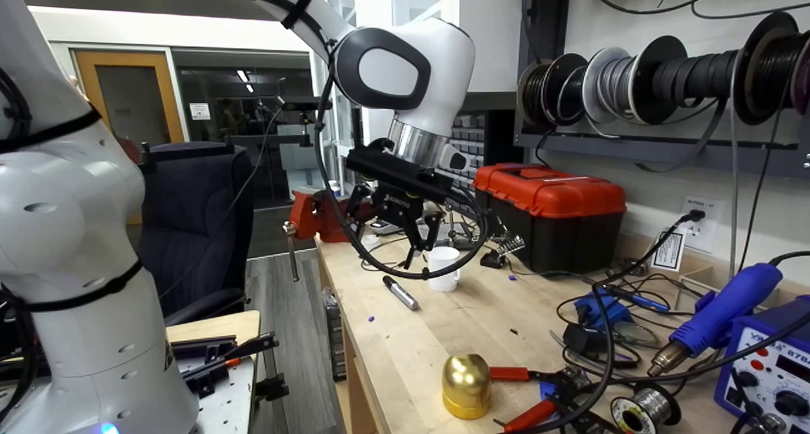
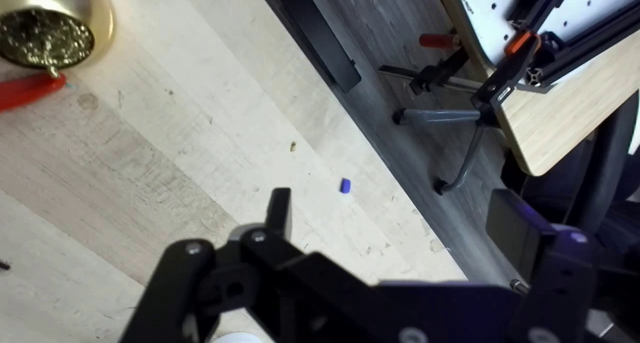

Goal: Put the black marker into the white cup

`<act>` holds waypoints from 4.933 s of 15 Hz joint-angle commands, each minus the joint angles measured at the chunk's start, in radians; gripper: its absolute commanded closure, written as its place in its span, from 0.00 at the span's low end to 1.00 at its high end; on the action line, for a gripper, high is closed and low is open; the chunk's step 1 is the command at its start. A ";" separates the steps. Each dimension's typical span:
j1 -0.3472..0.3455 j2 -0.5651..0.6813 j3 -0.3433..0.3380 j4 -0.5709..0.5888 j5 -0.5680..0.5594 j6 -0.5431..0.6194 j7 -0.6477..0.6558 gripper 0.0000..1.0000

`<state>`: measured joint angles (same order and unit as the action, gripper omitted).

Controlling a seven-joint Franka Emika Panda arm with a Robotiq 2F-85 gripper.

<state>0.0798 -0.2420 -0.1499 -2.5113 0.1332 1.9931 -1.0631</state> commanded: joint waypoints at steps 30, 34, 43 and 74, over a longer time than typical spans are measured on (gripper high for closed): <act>0.035 0.142 0.184 0.017 0.101 0.380 -0.418 0.00; 0.053 0.184 0.221 0.004 0.123 0.453 -0.428 0.00; 0.045 0.233 0.246 -0.028 0.152 0.533 -0.480 0.00; -0.054 0.445 0.357 0.046 0.149 0.739 -0.624 0.85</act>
<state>0.0603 0.2196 0.1812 -2.4654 0.2854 2.7161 -1.6738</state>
